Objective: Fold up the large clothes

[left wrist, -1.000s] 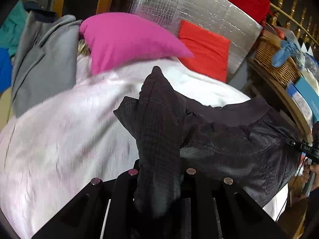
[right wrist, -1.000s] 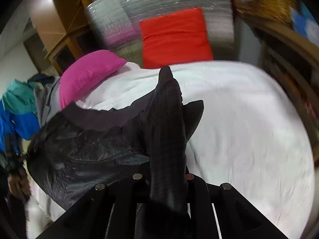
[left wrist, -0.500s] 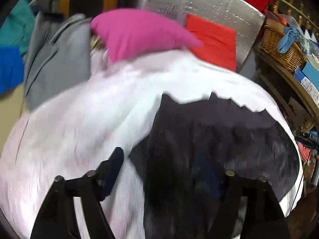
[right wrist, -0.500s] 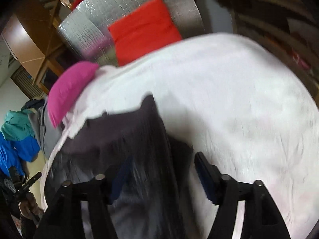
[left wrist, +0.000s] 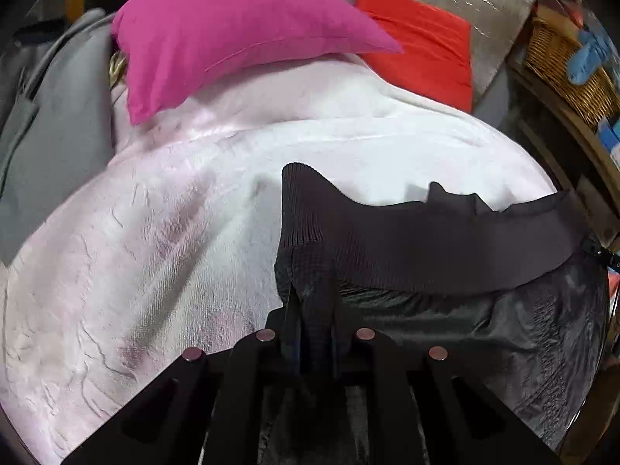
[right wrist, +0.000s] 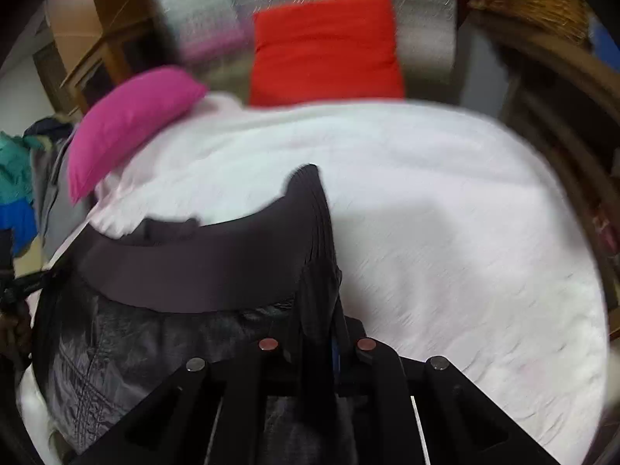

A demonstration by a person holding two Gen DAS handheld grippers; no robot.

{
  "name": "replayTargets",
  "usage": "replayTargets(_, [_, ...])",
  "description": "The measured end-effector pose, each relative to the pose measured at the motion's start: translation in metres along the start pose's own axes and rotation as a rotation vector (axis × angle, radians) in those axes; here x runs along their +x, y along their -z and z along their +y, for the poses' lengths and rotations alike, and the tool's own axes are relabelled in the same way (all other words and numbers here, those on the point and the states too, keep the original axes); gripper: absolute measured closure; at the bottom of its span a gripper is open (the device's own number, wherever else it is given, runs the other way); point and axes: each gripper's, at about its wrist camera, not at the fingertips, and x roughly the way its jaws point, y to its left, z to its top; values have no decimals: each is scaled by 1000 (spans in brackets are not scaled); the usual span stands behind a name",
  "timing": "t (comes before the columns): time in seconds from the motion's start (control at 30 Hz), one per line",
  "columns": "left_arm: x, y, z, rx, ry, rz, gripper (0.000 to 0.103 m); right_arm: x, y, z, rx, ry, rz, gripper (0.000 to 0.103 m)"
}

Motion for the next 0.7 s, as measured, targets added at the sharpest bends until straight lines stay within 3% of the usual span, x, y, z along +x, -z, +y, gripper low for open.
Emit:
replayTargets(0.07, [27,9,4,-11,-33,61,90,30,8,-9,15,45,65,93])
replayTargets(0.13, [28,9,1,6,-53,38,90,54,21,-10,25,68,123,93])
replayTargets(0.23, [23,8,2,4,-71,53,87,56,29,-9,51,100,110,92])
replayTargets(0.3, [19,3,-1,11,-95,44,78,53,26,-5,58,129,115,81])
replayTargets(0.37, [9,0,-5,16,-147,18,67,40,27,-5,78,160,105,49])
replayTargets(0.43, [-18,3,-11,23,-202,-34,51,16,28,-2,70,188,62,43])
replayTargets(0.53, [-59,12,-25,58,-257,-134,44,-25,31,15,60,184,-29,41])
replayTargets(0.63, [-89,34,-49,65,-233,-211,37,-54,44,47,30,122,-102,31])
replayTargets(0.7, [-97,55,-74,79,-194,-227,37,-58,57,71,-17,107,-111,30])
